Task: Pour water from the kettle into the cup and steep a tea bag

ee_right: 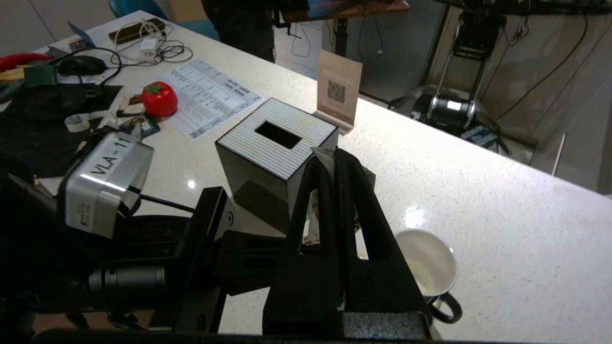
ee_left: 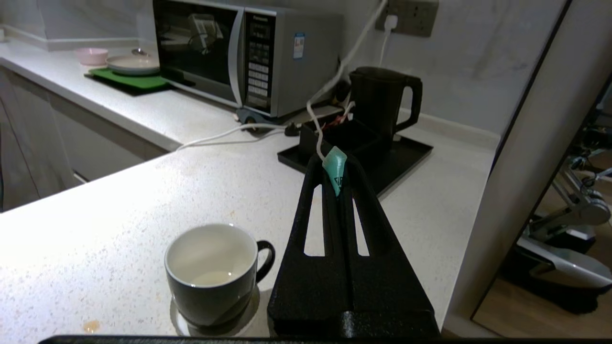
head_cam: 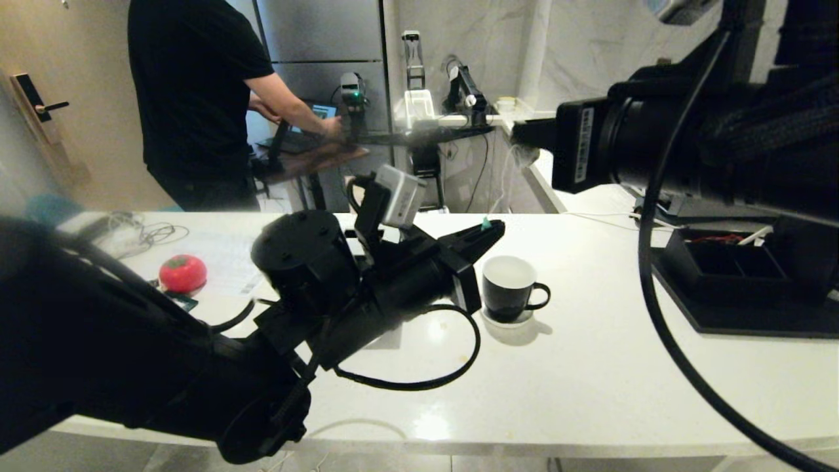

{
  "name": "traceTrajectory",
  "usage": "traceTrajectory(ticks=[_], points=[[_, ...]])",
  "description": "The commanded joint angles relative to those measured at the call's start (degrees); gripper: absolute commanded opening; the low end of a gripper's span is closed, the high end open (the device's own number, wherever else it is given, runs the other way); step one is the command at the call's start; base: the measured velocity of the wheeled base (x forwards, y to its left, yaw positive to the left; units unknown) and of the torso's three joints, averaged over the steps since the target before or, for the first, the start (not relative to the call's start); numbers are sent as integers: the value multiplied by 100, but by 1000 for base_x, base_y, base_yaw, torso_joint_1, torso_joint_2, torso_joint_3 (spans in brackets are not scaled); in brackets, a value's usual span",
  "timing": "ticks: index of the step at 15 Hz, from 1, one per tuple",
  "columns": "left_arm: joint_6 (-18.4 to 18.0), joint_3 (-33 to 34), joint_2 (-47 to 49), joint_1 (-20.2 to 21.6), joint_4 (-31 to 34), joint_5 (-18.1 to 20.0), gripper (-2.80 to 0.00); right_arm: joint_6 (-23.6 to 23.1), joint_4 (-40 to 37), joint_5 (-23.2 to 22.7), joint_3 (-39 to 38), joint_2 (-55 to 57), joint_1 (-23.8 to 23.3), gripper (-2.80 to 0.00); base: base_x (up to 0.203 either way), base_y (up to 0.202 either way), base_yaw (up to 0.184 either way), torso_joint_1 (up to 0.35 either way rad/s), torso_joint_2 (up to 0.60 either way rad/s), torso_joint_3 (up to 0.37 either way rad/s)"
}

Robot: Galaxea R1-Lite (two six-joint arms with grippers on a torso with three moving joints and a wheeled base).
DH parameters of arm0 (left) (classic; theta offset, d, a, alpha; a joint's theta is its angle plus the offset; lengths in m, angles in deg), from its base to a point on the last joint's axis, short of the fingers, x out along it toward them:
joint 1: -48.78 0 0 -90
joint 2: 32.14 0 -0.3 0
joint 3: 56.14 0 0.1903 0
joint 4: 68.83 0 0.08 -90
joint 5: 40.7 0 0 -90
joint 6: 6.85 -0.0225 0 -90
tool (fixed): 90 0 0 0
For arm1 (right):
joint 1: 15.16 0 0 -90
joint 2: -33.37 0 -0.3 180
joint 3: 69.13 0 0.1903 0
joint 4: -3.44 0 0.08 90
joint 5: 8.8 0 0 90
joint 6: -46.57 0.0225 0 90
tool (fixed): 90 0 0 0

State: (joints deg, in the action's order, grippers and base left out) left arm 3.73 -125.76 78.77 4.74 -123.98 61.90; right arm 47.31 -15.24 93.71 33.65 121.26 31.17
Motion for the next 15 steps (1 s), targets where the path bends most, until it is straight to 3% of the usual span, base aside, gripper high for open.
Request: traceTrajectory(ticks=[1,7,11,15], points=[[14,20,-43,1,-76,6,-280,145,6,20,-39,5,-1,-280,0,0,0,0,0,0],[14,20,-78,1,-76,-2,-280,328,89,41,-521,-25,-181,-280,0,0,0,0,0,0],[14,26,-87,10,-76,-64,-280,356,686,38,-1041,-27,-339,-280,0,0,0,0,0,0],[8,81,-87,-7,-76,-64,-280,349,735,32,-1078,69,-554,-280,0,0,0,0,0,0]])
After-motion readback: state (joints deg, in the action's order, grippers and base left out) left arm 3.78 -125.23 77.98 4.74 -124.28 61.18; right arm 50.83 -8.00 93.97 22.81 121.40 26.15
